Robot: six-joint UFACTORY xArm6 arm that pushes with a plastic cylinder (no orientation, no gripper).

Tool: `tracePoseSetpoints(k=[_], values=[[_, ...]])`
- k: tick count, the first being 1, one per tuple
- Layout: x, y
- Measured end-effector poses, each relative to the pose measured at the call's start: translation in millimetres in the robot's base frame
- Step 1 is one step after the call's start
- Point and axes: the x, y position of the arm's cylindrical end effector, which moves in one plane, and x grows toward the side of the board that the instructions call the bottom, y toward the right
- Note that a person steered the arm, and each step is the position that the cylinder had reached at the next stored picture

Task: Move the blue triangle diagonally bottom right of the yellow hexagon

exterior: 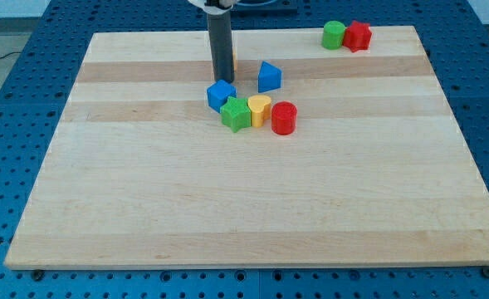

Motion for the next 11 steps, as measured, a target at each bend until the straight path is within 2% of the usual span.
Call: tracePoseSetpoints(k=[2,3,4,5,6,7,8,9,10,11], values=[[-58.5,6.4],[-52.7,6.5],[-42.1,48.5],[-42.0,128.1],[-15.9,179.2],[29.7,167.8],[42.0,130.0],[16.9,90.8],[-28.8,76.9],[-11.7,75.9]])
